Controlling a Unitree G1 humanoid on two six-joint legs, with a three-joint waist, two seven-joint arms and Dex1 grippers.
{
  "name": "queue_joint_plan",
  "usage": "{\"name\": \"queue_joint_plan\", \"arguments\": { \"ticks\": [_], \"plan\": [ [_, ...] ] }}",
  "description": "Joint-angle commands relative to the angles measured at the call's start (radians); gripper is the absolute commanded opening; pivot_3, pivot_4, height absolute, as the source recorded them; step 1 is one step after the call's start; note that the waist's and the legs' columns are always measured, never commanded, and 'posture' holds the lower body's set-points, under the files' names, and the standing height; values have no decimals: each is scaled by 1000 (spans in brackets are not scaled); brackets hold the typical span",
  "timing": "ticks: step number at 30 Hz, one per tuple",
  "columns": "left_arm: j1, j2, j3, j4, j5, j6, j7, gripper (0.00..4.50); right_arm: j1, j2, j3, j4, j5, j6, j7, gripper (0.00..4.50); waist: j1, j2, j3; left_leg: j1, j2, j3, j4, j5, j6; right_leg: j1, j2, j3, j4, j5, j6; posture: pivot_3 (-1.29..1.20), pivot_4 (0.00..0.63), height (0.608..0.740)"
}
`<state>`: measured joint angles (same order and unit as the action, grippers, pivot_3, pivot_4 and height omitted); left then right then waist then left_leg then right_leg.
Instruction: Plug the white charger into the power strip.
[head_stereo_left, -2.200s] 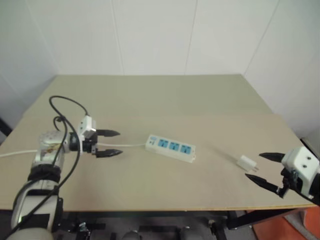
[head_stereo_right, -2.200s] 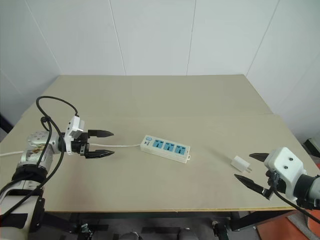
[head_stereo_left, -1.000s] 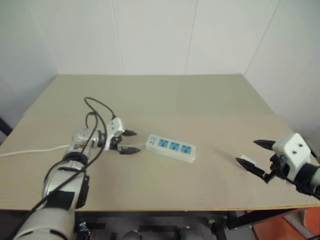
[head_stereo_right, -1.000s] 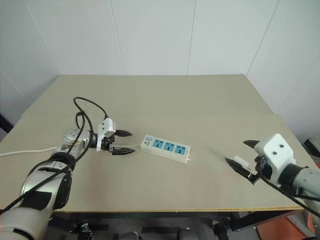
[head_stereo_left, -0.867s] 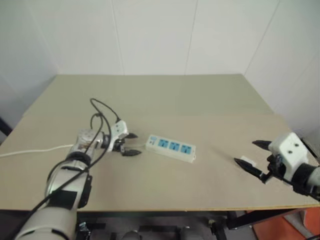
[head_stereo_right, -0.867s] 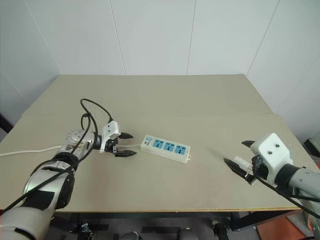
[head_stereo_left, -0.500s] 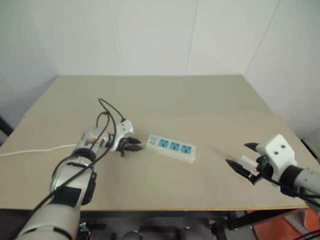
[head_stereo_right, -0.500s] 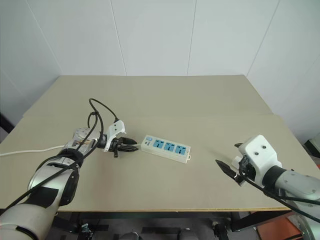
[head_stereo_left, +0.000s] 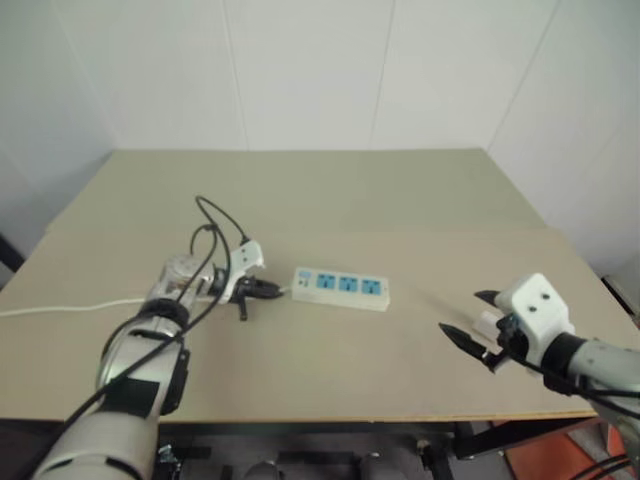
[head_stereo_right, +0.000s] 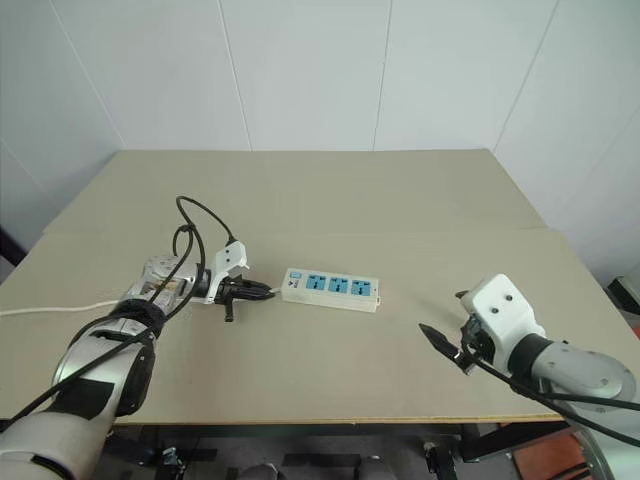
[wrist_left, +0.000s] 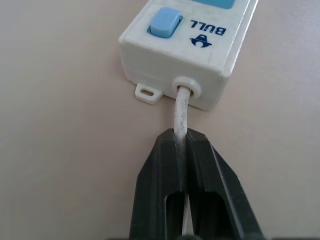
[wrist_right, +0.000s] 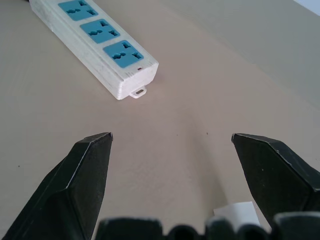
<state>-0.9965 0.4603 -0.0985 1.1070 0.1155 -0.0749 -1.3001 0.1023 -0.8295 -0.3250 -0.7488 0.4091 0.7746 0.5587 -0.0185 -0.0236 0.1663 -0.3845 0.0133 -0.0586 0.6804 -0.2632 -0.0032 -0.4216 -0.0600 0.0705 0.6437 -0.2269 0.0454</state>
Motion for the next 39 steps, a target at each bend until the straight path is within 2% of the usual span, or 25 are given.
{"name": "queue_joint_plan", "arguments": {
  "ticks": [1, 4, 7, 10, 14, 15, 20, 26, 29, 32, 34, 35, 39],
  "plan": [
    [128, 16, 10, -442, -84, 326, -13, 19, -8, 20, 7, -6, -19, -7, -27, 4500, -2, 0, 0, 0, 0, 0, 0, 0, 0, 0, 0, 0, 0, 0, 0, 0, 150, 740],
    [310, 48, -5, -867, -97, 576, 43, 19, -20, 38, 31, 4, -26, -12, -39, 4500, -7, 0, 0, 0, 1, 0, 0, 0, 0, -1, 0, 0, 2, 0, 0, 0, 150, 740],
    [424, 47, -24, -1132, -61, 814, 171, 19, -31, 45, 53, 16, -33, -20, -40, 4500, -2, 0, 0, 1, 1, 0, 0, 0, 0, -1, 0, 0, 1, 0, 0, 0, 150, 740],
    [524, 34, -42, -1343, -68, 980, 266, 19, -50, 46, 75, 45, -45, -34, -36, 4500, 0, 0, 0, 3, 1, 0, 0, 0, 0, 2, 0, 1, 2, 0, 0, 0, 150, 740],
    [601, 27, -70, -1473, -98, 1068, 342, 19, -86, 41, 111, 89, -62, -52, -25, 4500, 0, 0, 0, 4, 1, 1, -1, 0, 0, 1, 0, 1, 1, 0, 0, 0, 150, 740],
    [613, 23, -70, -1487, -110, 1075, 358, 19, -93, 40, 120, 96, -65, -57, -21, 4500, 0, 0, 0, 4, 1, 1, -1, 0, 0, 1, 0, 1, 0, 0, 0, 0, 150, 740],
    [616, 37, -40, -1517, -194, 1093, 373, 1459, -107, 46, 143, 113, -78, -69, -15, 4500, 3, 0, 0, 3, 1, 1, -1, 0, 0, 1, 0, 1, 0, 0, 0, 0, 150, 740],
    [578, 111, 48, -1537, -332, 1096, 338, 3426, -109, 47, 144, 110, -91, -61, -20, 4500, -2, 0, 0, 3, 1, 1, -1, 0, 0, 1, 0, 1, 0, 0, -1, 0, 150, 740],
    [562, 162, 125, -1558, -454, 1090, 267, 4405, -103, 50, 131, 92, -85, -53, -21, 4500, -2, 0, 0, 3, 1, 1, -1, 0, 0, 1, 0, 1, 0, 0, -1, 0, 150, 740],
    [532, 215, 212, -1548, -619, 1100, 158, 4458, -94, 53, 133, 88, -89, -58, -24, 4500, -2, 0, 0, 3, 1, 1, -1, 0, 0, 0, 0, 1, -1, 0, -1, 0, 150, 740],
    [534, 232, 202, -1475, -599, 936, 110, 4458, -86, 58, 138, 84, -92, -71, -23, 4500, -2, 0, 0, 3, 1, 1, -1, 0, 0, 1, 0, 1, -1, 0, -1, 0, 150, 740],
    [541, 212, 205, -1418, -577, 796, 92, 4458, -87, 61, 141, 84, -93, -74, -24, 4500, -1, 1, 0, 4, 1, 1, -1, 0, 0, 1, 0, 1, -1, 0, -1, 0, 150, 740],
    [488, 145, 229, -1191, -676, 676, -30, 4458, -106, 69, 156, 87, -104, -87, -25, 4500, 1, 1, 0, 5, 1, 2, -1, 0, 0, 2, 0, 1, -1, 0, -1, 0, 150, 740]
  ]
}}
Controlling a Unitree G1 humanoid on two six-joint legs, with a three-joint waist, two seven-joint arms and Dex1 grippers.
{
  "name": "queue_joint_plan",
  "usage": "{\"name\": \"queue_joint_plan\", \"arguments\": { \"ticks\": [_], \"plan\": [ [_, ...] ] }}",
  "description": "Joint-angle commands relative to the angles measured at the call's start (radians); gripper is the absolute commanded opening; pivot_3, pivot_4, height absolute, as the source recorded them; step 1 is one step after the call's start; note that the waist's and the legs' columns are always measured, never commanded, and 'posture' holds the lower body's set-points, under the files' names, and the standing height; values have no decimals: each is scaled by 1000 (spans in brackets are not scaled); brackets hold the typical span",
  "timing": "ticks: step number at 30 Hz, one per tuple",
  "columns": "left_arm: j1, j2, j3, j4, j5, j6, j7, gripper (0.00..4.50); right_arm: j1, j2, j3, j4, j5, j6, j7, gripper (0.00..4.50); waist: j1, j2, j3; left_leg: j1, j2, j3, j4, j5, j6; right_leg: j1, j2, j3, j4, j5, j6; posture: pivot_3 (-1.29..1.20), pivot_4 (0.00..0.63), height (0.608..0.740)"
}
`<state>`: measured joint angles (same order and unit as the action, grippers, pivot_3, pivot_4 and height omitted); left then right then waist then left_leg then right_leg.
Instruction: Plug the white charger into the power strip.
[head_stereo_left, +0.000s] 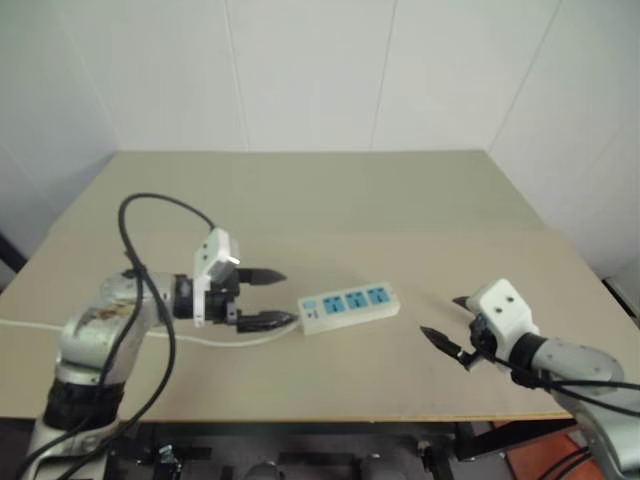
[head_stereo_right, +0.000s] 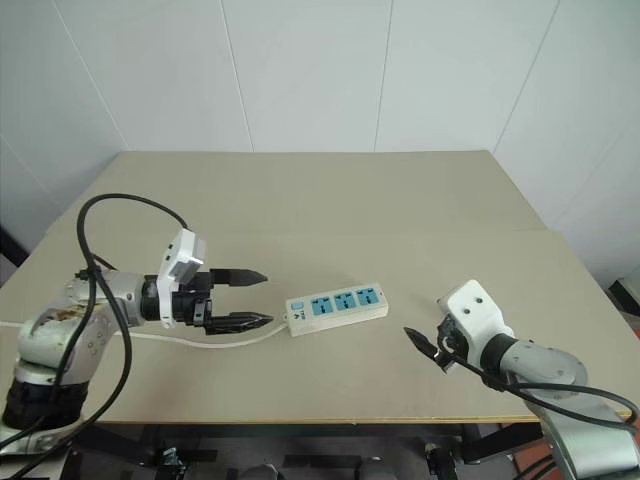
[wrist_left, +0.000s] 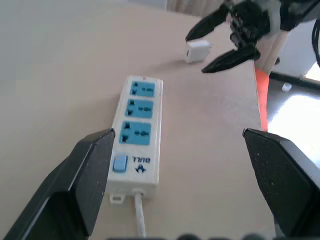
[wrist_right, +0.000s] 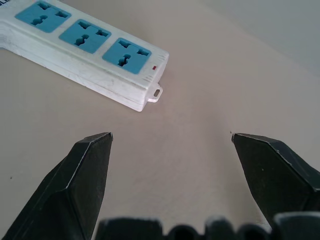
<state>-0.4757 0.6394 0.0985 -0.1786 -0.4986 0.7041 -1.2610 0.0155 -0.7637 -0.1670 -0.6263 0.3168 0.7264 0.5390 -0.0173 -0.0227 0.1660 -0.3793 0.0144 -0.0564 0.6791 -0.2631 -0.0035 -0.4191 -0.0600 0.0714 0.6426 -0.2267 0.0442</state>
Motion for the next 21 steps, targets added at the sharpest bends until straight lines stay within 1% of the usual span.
{"name": "queue_joint_plan", "arguments": {
  "ticks": [1, 3, 5, 7, 11, 13, 15, 18, 21],
  "plan": [
    [-40, -61, 36, 143, -70, -153, -86, 4458, -21, 3, -1, -37, -16, -46, -3, 4500, -1, 0, 0, 0, 0, 0, 0, 0, 0, 0, 0, 0, 0, 0, 0, 0, 150, 740],
    [-70, -125, 38, 279, -60, -283, -116, 4458, -27, 6, -4, -44, -16, -42, -4, 4500, 1, 0, 0, -1, 0, 0, 0, 0, 0, 0, 0, 0, -1, 0, 0, 0, 150, 740],
    [-104, -206, 64, 442, -51, -479, -153, 4458, -31, 12, -6, -50, -19, -36, -10, 4500, 3, 0, 0, -3, 0, 0, 0, 0, 0, -1, 0, 0, -1, 0, 0, 0, 150, 740],
    [-141, -224, 61, 569, -27, -572, -196, 4458, -29, 20, -8, -57, -17, -32, -13, 4500, 3, 0, 0, -3, 0, 0, 0, 0, 0, -2, 0, -1, -1, 0, 0, 0, 150, 740],
    [-239, -218, 4, 866, 91, -863, -320, 4458, -4, 18, -7, -76, -31, -29, -12, 4500, -1, 0, 0, -3, 0, -1, 0, 0, 0, -2, 0, 0, -1, 0, 0, 0, 150, 740],
    [-281, -233, -10, 985, 121, -945, -348, 4458, 8, 21, -11, -86, -40, -15, -27, 4500, -1, 0, 0, -3, 0, -1, 0, 0, 0, -2, 0, 0, -1, 0, 0, 0, 150, 740],
    [-306, -247, -22, 1058, 127, -999, -353, 4458, 18, 25, -13, -99, -43, -6, -37, 4500, 2, -1, 0, -3, 0, -1, 1, 0, 0, -1, 0, -1, -1, 0, 0, 0, 150, 740],
    [-318, -276, -12, 1138, 150, -1072, -351, 4458, 43, 27, -17, -126, -51, 1, -46, 4500, 3, -1, 0, -4, -1, -1, 1, 0, 0, -1, 0, -1, -1, 0, 0, 0, 150, 740],
    [-296, -307, -17, 1190, 178, -1120, -324, 4458, 61, 34, -23, -140, -54, 6, -56, 4500, 2, -1, 0, -5, -1, -1, 1, 0, 0, -2, 0, -1, -1, 0, 0, 0, 150, 740]
  ]
}}
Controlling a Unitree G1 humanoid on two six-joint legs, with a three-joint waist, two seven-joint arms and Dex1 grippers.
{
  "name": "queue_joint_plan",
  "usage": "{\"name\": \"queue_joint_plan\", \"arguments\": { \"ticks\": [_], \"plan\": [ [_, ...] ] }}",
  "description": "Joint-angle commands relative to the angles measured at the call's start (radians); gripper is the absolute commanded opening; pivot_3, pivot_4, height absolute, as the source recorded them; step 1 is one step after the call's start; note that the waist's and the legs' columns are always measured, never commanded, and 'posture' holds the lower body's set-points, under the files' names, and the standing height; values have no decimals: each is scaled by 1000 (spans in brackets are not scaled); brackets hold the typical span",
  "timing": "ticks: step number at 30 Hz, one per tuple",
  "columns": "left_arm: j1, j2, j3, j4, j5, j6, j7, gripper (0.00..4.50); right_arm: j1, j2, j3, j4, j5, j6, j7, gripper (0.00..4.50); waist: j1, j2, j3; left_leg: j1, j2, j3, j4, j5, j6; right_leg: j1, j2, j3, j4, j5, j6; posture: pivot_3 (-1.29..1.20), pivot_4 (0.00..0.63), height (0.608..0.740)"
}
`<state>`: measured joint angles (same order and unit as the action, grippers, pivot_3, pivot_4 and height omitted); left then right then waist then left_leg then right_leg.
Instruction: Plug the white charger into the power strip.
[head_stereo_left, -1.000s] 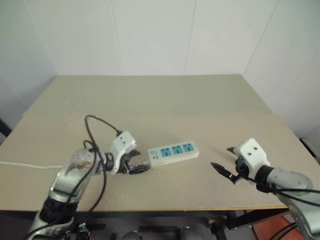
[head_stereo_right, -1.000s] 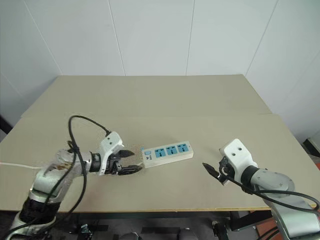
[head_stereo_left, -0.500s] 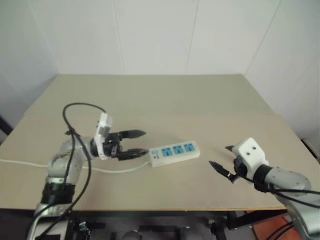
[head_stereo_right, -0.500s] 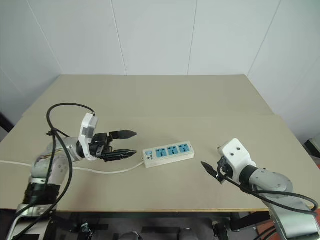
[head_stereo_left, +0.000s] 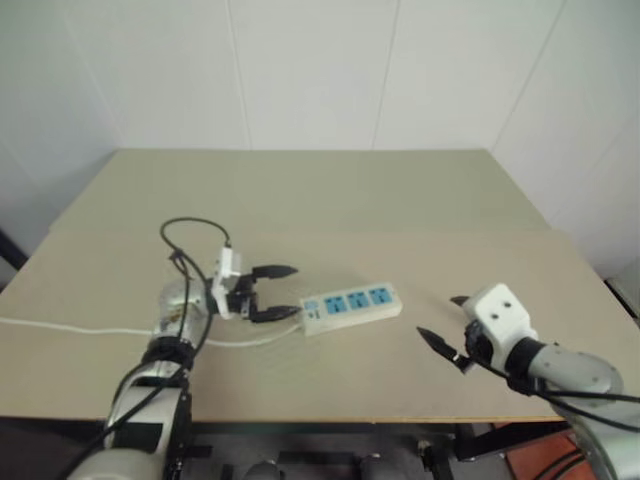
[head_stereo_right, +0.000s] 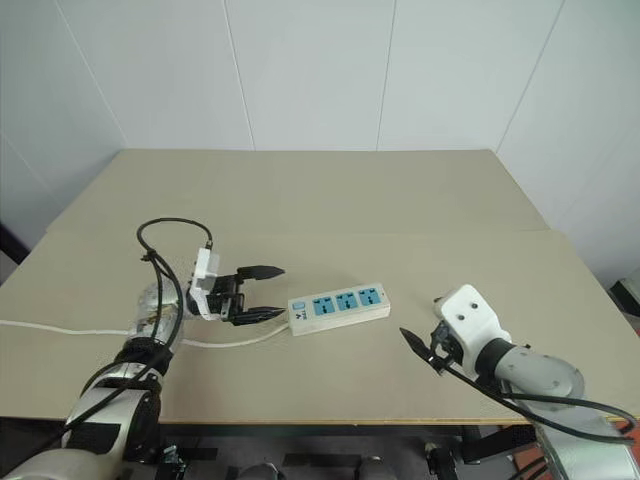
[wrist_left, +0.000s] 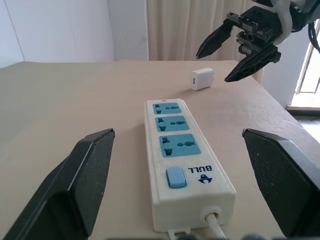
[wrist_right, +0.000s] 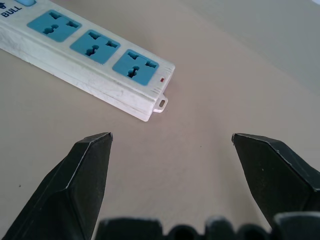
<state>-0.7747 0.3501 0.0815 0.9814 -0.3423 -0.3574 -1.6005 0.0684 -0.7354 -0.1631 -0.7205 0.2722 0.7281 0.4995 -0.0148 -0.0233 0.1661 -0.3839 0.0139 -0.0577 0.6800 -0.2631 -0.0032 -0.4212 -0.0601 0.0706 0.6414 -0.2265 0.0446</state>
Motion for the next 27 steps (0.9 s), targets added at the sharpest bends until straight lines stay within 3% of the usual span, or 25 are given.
{"name": "queue_joint_plan", "arguments": {
  "ticks": [1, 14, 27],
  "plan": [
    [12, -28, -4, 41, 35, -70, 33, 4458, 11, 8, -27, -48, -10, 6, -19, 4500, -2, 0, 0, 0, 0, 0, 0, 0, 0, 0, 0, 0, 0, 0, 0, 0, 150, 740],
    [68, -93, 0, 59, 84, -145, 180, 4458, 12, 21, -15, -48, -30, -2, -39, 4500, -2, 0, 0, 1, 0, 0, 0, 0, 0, 1, 0, 0, 1, 0, 0, 0, 150, 740],
    [89, -85, -36, 40, 134, -133, 215, 4458, -11, 33, 19, -23, -52, -11, -40, 4500, -3, 0, 0, 3, 0, 0, 0, 0, 0, 2, 0, 0, 1, 0, 0, 0, 150, 740]
  ]
}}
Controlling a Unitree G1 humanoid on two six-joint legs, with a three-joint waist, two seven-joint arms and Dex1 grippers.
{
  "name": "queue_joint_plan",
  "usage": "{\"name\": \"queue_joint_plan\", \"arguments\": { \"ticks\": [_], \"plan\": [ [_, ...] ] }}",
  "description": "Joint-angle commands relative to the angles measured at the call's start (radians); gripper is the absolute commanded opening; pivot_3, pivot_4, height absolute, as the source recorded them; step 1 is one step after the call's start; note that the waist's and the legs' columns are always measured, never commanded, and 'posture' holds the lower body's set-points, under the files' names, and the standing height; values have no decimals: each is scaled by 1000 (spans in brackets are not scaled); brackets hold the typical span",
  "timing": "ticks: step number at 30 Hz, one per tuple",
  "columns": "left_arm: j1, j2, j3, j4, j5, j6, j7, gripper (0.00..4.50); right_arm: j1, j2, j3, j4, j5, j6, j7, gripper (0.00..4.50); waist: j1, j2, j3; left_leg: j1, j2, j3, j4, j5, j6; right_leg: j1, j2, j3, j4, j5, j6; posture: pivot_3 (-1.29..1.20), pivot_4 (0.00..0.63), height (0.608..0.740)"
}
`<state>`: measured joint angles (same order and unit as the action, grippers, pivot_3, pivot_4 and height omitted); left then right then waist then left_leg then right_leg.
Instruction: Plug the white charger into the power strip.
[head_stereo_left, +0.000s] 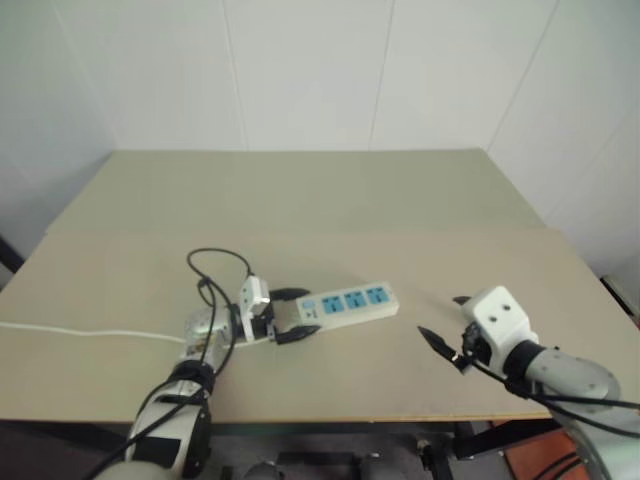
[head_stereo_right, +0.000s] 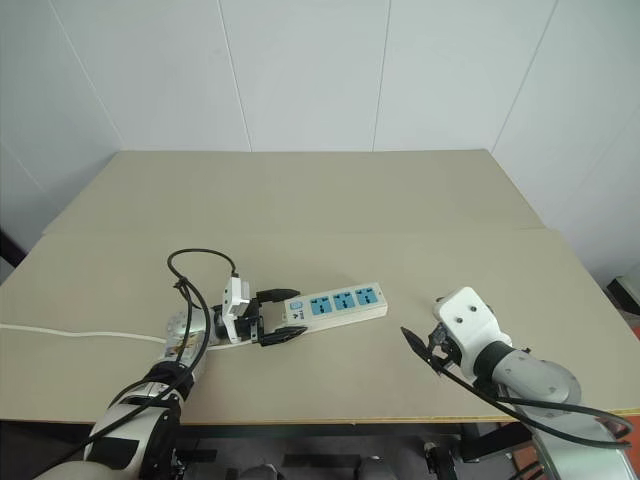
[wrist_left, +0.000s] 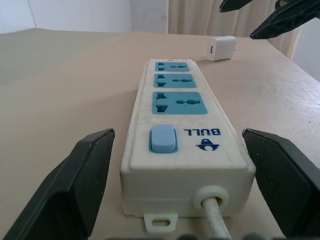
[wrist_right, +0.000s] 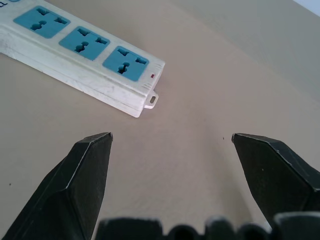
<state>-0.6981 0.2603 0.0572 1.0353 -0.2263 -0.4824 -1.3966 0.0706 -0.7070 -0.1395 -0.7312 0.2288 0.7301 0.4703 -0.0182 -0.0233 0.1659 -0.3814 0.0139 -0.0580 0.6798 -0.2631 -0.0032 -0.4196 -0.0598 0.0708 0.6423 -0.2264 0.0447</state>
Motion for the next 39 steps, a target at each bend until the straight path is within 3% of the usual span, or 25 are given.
{"name": "queue_joint_plan", "arguments": {
  "ticks": [1, 6, 14, 21, 25, 28, 34, 39],
  "plan": [
    [14, 7, -16, -14, 22, -7, 11, 4458, -14, 7, -3, -13, -10, -12, -10, 4500, 0, 0, 0, 0, 0, 0, 0, 0, 0, 0, 0, 0, 0, 0, 0, 0, 150, 740],
    [27, 7, -23, -14, 33, -12, 16, 3247, -18, 16, 6, -13, -18, -11, -7, 4500, 0, 0, 0, 2, 0, 0, 0, 0, 0, 1, 0, 0, 0, 0, 0, 0, 150, 740],
    [34, 14, -42, -25, 52, -50, 0, 3249, -45, -42, -53, -59, 31, 88, 41, 4500, 0, 0, -1, 2, 0, 0, 0, 0, 0, 1, 0, 0, 0, 0, 0, 0, 150, 740],
    [33, 13, -68, -58, 41, -56, -61, 3249, -219, -416, -124, 40, 216, 367, 315, 4500, 0, 0, -1, 2, 0, 0, -1, 0, 0, 1, 0, 0, -1, 0, 0, 0, 150, 740],
    [38, 7, -87, -66, 49, -47, -79, 3249, -377, -626, 44, 192, 224, 431, 432, 4500, 1, 0, -1, 1, 0, 1, -1, 0, 0, 1, -1, 0, -2, 0, 0, 0, 150, 740],
    [39, -17, -89, -77, 31, 12, -86, 3249, -514, -685, 188, 303, 205, 425, 520, 4500, 2, 1, -1, 0, 1, 1, -1, 0, 0, -1, -1, 0, -2, 0, 0, 0, 150, 740],
    [34, -45, -107, -82, 54, -8, -59, 3249, -829, -635, 538, 529, 2, 384, 658, 4500, 5, 2, -2, -1, 0, 2, 0, 0, 0, -2, -1, 0, -2, 0, 1, 0, 150, 740],
    [54, -70, -115, -120, 49, -2, -43, 3249, -957, -549, 679, 695, -118, 359, 713, 4500, 9, 2, -2, -2, 0, 1, 0, 0, 0, -2, -1, 0, -2, 0, 1, 0, 150, 740]
  ]
}}
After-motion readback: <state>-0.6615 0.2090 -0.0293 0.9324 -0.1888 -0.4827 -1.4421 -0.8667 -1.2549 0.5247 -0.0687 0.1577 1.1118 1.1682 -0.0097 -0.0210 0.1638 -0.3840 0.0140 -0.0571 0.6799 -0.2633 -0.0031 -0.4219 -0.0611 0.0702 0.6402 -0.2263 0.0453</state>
